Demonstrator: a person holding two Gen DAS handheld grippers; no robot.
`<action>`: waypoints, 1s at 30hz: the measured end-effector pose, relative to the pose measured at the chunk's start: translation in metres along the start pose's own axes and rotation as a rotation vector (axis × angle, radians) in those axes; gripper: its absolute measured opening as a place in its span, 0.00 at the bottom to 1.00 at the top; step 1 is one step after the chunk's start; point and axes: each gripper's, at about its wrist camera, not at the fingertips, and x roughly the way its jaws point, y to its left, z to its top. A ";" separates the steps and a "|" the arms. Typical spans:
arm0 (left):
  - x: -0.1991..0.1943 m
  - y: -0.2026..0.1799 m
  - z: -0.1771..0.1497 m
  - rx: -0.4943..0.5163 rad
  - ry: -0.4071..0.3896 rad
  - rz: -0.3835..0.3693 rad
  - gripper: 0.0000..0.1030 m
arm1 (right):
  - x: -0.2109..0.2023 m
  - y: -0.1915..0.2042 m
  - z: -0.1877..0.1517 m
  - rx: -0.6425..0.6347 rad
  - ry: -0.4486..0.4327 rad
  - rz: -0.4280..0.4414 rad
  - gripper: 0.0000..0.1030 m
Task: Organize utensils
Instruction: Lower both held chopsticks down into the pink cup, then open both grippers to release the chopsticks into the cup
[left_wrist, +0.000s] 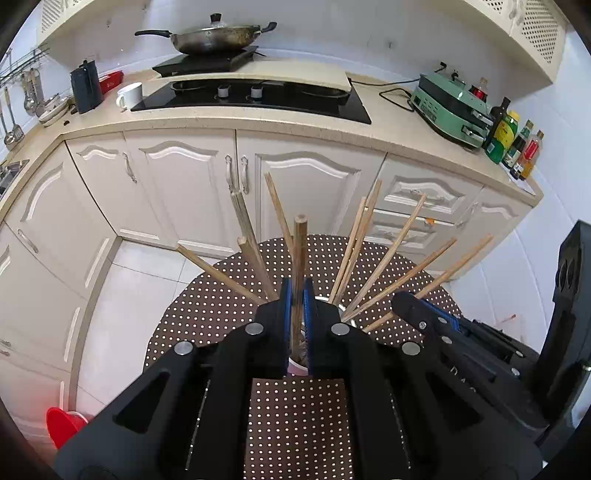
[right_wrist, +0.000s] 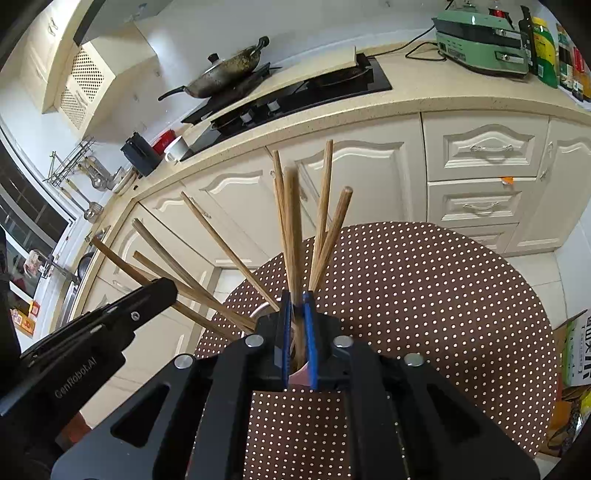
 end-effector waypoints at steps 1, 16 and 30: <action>0.002 0.001 -0.001 0.001 0.007 -0.012 0.07 | 0.001 0.000 0.000 0.002 0.003 -0.002 0.08; 0.005 0.003 -0.016 0.041 0.071 -0.021 0.07 | -0.013 -0.011 -0.014 0.035 0.031 -0.037 0.45; -0.014 0.006 -0.036 0.066 0.079 0.031 0.07 | -0.047 -0.012 -0.031 0.018 0.010 -0.080 0.72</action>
